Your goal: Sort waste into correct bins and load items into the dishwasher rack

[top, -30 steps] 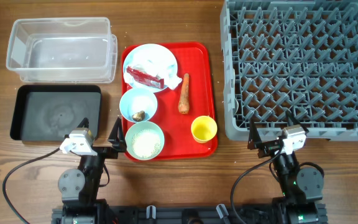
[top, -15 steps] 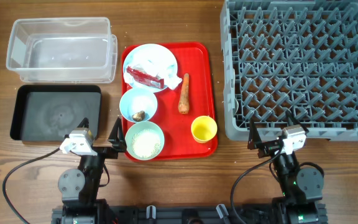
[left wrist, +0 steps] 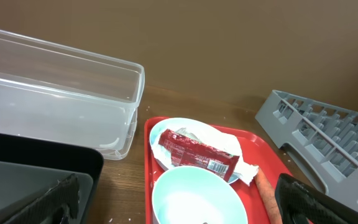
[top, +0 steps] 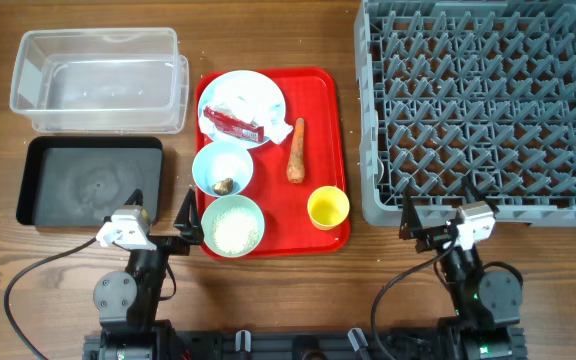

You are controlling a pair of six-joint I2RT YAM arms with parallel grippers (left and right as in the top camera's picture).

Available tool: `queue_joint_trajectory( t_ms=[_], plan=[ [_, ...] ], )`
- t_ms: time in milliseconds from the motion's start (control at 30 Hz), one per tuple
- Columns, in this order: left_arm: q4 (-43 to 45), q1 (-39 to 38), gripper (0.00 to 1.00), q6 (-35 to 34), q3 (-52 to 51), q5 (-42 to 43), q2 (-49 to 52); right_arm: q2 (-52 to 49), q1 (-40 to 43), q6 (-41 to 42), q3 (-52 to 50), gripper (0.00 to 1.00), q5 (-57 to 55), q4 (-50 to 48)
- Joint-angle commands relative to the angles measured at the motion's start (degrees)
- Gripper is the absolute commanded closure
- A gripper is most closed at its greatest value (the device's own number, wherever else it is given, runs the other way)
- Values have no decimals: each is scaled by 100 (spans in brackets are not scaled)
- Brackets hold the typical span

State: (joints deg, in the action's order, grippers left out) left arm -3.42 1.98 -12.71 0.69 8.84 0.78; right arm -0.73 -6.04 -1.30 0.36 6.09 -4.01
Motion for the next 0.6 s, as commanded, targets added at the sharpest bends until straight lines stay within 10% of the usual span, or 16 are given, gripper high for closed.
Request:
queue_joint_trajectory(
  t_ms=[0,233,567],
  plan=[
    [208,-26,0,33,26,334,-61,31,28,192,168,0,437,-518],
    [-553,-26,0,35,1550,332,1058,-955,28,184,2059,0,693,-256],
    [-3797,-28,0,79,6485,332,5460,-4533,28,-44,5987,0,1093,2883]
  ],
)
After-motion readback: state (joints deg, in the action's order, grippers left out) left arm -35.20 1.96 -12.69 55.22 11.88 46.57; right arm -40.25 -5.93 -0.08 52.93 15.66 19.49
